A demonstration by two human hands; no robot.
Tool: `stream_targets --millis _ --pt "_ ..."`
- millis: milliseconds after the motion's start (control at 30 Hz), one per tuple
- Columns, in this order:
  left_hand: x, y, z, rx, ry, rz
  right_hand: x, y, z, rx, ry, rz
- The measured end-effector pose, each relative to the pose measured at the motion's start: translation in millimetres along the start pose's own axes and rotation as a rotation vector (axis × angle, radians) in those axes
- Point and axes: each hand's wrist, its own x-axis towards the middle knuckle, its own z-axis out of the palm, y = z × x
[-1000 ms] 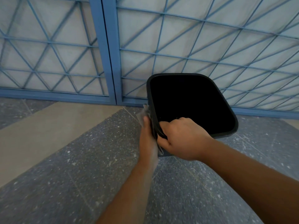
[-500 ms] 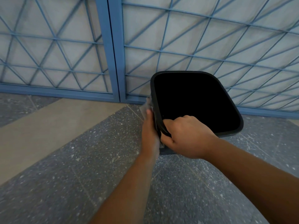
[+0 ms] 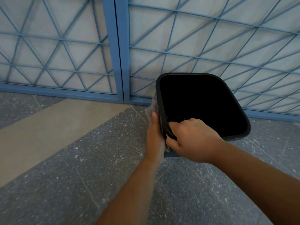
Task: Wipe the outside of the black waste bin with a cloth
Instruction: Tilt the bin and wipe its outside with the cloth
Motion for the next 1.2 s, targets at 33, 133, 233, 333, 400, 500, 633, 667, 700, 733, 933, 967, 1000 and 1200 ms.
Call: stream_targets --millis 33,133,233,333,400,500,633,667,700,733,933,967,1000,1200 --pt "-1.2 -13.1 -6.4 0.03 0.004 -0.018 0.0 0.3 0.6 -0.004 0.003 -0.004" --pt "4.2 -16.7 -11.5 0.072 0.135 -0.233 0.3 0.5 2.0 -0.014 0.009 -0.005" --pt "13.3 -1.8 -4.6 0.01 0.081 -0.219 0.7 0.7 2.5 -0.012 0.012 0.005" --pt "5.7 -5.5 -4.0 0.019 0.018 -0.093 -0.1 0.5 1.0 -0.014 0.014 -0.001" --pt "0.2 -24.5 -11.5 0.099 0.034 -0.073 -1.6 0.2 -0.2 -0.009 0.007 -0.005" --pt "1.5 -35.6 -17.9 0.111 0.122 -0.216 -2.0 0.1 0.4 -0.013 0.008 -0.008" --pt "26.1 -8.2 -10.2 -0.029 0.157 -0.259 -0.6 0.7 1.7 -0.013 0.006 -0.006" --pt "33.5 0.3 -7.6 -0.055 0.122 -0.231 -0.4 0.9 1.7 -0.011 0.006 -0.008" --pt "40.1 8.5 -5.2 -0.091 0.074 -0.199 -0.4 1.1 1.3 -0.012 0.005 -0.01" --pt "44.7 15.1 -2.7 -0.106 0.027 -0.171 -0.5 0.9 1.2 -0.014 0.002 -0.011" --pt "-3.1 37.1 15.2 -0.022 -0.078 0.06 0.7 2.7 2.3 -0.002 0.023 -0.026" --pt "-13.4 30.5 12.6 0.017 -0.083 0.101 1.0 3.3 2.6 0.009 0.023 -0.032" --pt "-20.9 22.0 9.2 0.057 -0.091 0.136 1.2 3.9 3.2 0.017 0.023 -0.037" --pt "-32.6 -24.9 -12.2 0.194 -0.038 0.048 1.9 6.3 5.9 0.029 0.055 -0.052"
